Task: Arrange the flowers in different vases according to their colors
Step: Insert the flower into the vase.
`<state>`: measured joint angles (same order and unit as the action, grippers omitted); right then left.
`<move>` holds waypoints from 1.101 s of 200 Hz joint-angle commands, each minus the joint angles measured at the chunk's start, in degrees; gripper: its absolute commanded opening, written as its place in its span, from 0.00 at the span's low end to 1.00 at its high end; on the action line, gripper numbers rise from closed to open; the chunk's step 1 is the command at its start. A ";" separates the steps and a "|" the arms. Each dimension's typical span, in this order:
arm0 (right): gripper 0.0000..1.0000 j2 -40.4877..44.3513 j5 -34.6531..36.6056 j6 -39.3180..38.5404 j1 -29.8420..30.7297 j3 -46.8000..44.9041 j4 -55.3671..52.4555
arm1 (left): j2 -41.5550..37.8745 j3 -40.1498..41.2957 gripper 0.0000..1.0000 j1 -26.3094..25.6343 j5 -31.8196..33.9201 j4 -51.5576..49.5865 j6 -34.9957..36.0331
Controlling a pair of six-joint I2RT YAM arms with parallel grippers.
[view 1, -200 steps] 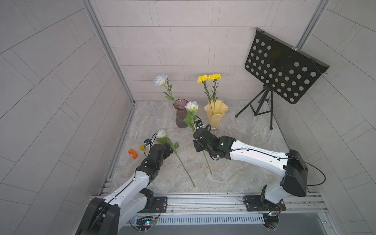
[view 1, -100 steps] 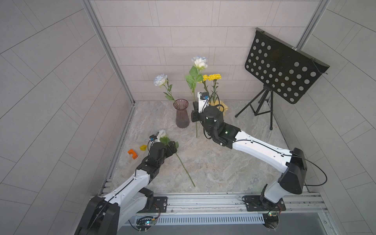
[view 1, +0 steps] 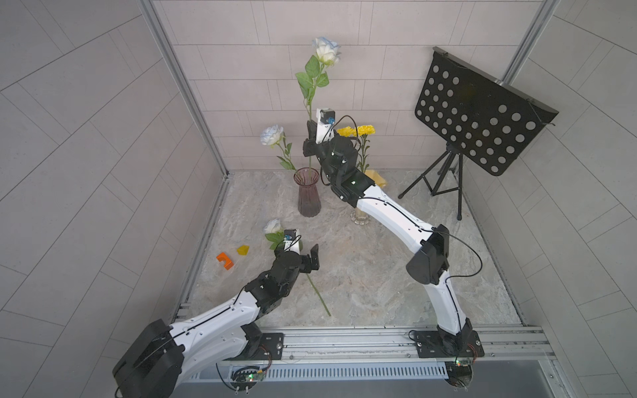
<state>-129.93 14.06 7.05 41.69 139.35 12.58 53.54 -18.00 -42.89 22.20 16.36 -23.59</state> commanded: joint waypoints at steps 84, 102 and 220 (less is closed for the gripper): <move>0.00 -13.36 -5.65 0.05 -1.86 6.88 -1.27 | -3.34 1.93 1.00 -0.17 8.15 0.99 1.37; 0.00 -13.07 -5.58 0.68 -1.82 5.46 -1.40 | -3.44 1.65 1.00 -0.16 8.34 0.34 1.23; 0.30 -7.46 -4.22 3.48 -1.88 -4.59 -1.12 | -6.45 2.27 1.00 -0.06 9.22 -0.80 0.52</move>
<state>-143.28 9.32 9.04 40.05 136.46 10.02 48.51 -15.81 -42.89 30.02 16.01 -22.63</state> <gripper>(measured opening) 0.254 0.999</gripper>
